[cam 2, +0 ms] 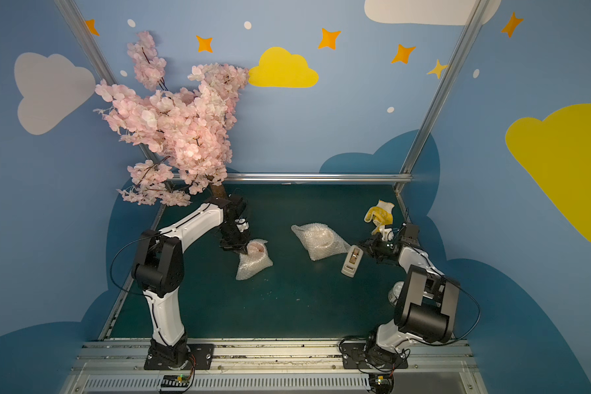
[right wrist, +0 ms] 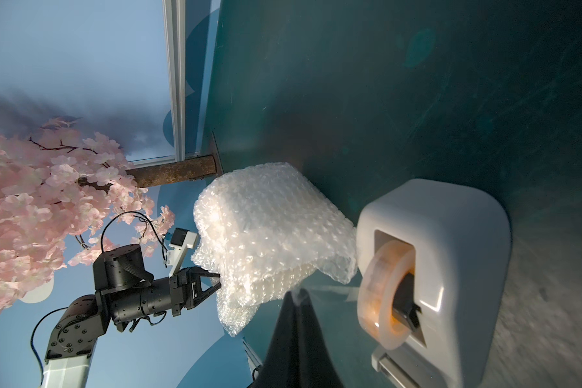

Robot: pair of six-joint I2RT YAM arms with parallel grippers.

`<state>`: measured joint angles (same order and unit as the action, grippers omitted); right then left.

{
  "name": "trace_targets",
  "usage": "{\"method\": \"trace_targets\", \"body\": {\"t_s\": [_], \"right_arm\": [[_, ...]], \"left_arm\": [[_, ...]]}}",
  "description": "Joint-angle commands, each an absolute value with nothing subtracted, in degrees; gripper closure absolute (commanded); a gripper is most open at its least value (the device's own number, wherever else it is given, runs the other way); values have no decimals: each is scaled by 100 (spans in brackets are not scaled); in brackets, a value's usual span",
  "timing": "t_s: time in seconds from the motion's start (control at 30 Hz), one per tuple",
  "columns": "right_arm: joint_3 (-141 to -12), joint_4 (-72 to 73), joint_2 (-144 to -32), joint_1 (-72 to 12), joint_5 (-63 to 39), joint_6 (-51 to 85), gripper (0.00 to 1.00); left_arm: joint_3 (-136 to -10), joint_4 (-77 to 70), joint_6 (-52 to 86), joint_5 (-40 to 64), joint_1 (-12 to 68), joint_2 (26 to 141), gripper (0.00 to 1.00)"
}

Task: Wrap mugs in bubble wrap
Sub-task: Tear off the tape using the Tape Cutter.

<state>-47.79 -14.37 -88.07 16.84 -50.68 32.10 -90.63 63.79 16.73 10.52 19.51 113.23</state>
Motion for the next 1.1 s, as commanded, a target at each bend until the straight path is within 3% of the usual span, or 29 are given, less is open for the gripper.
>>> {"method": "trace_targets", "body": {"t_s": [0.0,0.5,1.07], "right_arm": [[-4847,-1498,-8807,1648,-5231,3090,100],[-3315,-1824,-7632,1354,-5098,2990,100],[-2731,-1004,-8326,1081,-4739,3218,100]], "left_arm": [[-9031,6506,1638,1264,2020,11260,97],[-9031,6447,1655,1294,2022,11303,97],[-9054,6429,1700,1301,2062,11331,97]]}}
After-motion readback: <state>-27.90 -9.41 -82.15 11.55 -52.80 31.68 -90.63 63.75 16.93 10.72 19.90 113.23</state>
